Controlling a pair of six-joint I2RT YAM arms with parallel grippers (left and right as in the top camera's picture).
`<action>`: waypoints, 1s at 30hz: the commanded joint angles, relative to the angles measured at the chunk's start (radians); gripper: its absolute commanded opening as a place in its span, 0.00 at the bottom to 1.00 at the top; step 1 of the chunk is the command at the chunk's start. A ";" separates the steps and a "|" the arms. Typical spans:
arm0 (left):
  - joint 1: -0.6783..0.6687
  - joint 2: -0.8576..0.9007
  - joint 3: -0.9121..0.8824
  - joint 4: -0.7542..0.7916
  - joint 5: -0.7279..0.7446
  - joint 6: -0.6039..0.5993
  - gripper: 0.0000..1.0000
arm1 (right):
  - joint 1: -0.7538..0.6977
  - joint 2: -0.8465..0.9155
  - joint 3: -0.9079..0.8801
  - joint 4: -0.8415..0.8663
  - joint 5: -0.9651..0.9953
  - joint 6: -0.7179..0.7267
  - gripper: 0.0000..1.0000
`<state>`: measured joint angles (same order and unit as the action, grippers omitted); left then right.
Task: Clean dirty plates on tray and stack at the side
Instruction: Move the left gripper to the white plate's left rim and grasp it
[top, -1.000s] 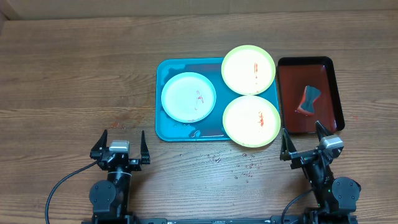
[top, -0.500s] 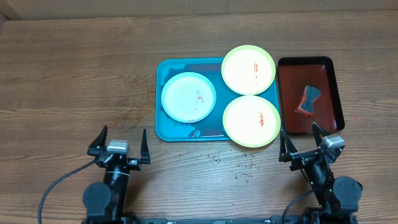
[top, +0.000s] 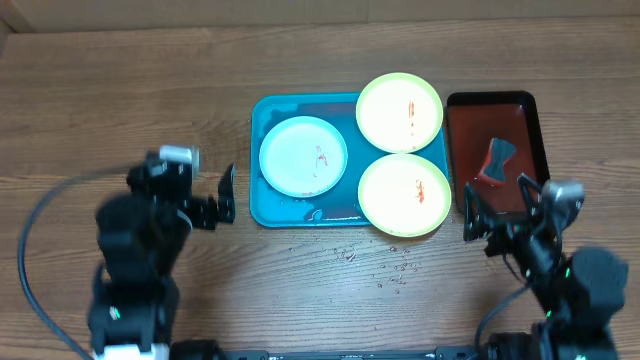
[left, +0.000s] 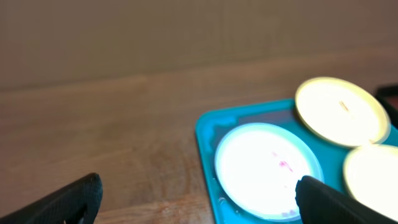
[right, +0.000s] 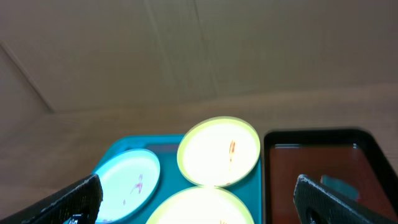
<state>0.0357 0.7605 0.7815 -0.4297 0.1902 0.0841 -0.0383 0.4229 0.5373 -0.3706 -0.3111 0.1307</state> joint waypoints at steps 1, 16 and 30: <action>0.007 0.173 0.240 -0.143 0.085 0.037 1.00 | 0.005 0.165 0.157 -0.069 -0.006 0.004 1.00; 0.005 0.898 0.870 -0.714 0.221 -0.063 1.00 | 0.003 0.935 0.908 -0.711 0.087 -0.003 1.00; -0.024 1.167 0.870 -0.691 0.228 -0.168 0.84 | 0.004 1.068 0.906 -0.739 0.048 0.000 0.95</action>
<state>0.0341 1.8835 1.6260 -1.1297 0.4088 -0.0525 -0.0383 1.4960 1.4181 -1.1160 -0.2626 0.1307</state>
